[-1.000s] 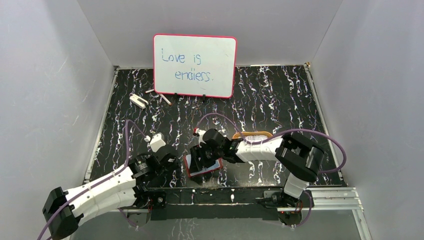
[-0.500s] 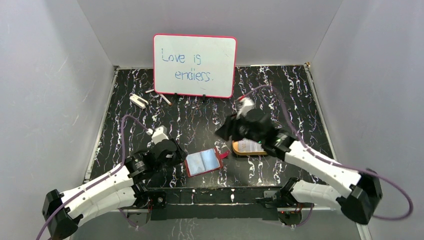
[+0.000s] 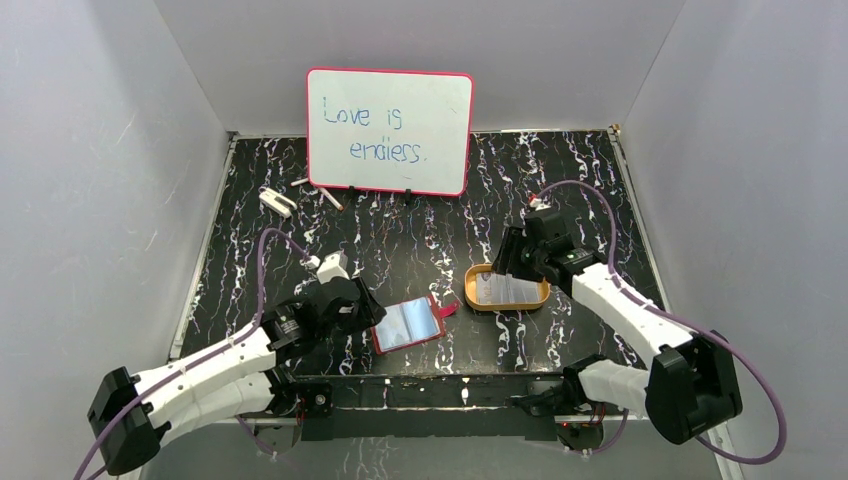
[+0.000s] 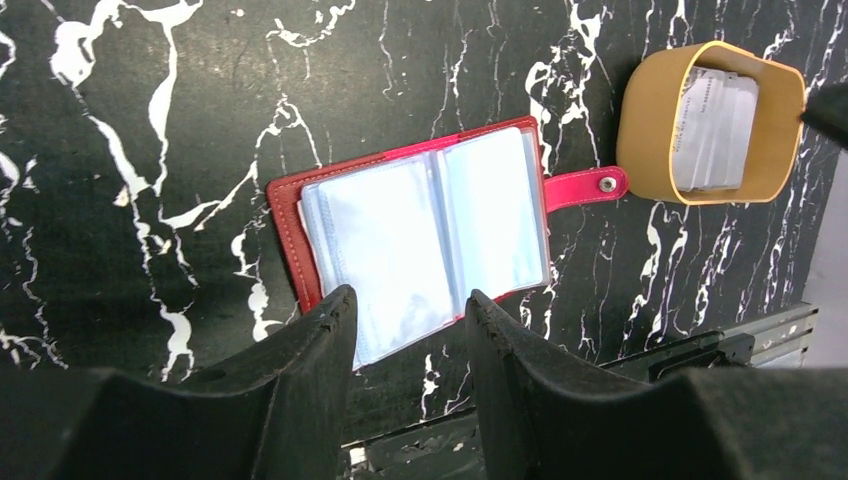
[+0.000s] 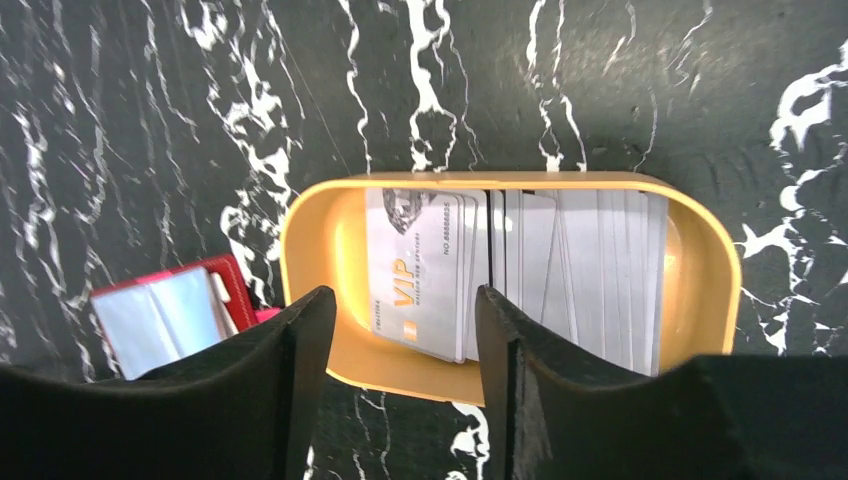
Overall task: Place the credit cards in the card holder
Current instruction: Adjust the credit card in the storage box.
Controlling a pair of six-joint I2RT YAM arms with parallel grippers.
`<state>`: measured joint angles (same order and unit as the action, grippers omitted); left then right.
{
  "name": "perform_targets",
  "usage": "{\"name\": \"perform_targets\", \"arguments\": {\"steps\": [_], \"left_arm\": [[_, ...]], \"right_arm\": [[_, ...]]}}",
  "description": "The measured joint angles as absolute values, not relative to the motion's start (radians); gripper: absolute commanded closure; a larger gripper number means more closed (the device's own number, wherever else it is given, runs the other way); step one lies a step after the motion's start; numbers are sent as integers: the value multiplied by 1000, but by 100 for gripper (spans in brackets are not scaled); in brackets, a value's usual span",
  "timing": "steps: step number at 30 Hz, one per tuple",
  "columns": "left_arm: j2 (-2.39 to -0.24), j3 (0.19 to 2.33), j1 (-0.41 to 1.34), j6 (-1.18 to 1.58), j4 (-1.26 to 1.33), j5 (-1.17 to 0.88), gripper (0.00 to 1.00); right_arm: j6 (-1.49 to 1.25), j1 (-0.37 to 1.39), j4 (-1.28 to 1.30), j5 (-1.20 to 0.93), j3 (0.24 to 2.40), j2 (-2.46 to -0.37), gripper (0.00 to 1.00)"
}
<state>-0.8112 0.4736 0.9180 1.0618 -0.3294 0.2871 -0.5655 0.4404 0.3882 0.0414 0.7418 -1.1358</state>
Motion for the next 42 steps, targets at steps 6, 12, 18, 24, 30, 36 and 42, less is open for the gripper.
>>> {"name": "perform_targets", "arguments": {"steps": [6,12,18,24,30,36,42], "left_arm": [[-880,503,918,1019,-279,267,57],[-976,567,918,986,-225,251,57],[-1008,567,918,983,-206,240,57],[-1011,564,918,984,-202,239,57],[-1011,561,918,984,-201,239,57],[-1011,552,918,984,-201,239,57],[-1011,552,917,984,-201,240,57]], "right_arm": [[-525,440,387,4,723,-1229,24],[-495,441,387,32,722,-1257,29],[-462,454,392,59,722,-1306,25],[-440,509,396,126,743,-1360,29],[-433,532,412,197,771,-1399,39],[-430,532,415,230,773,-1401,55],[-430,533,435,264,775,-1388,59]]}}
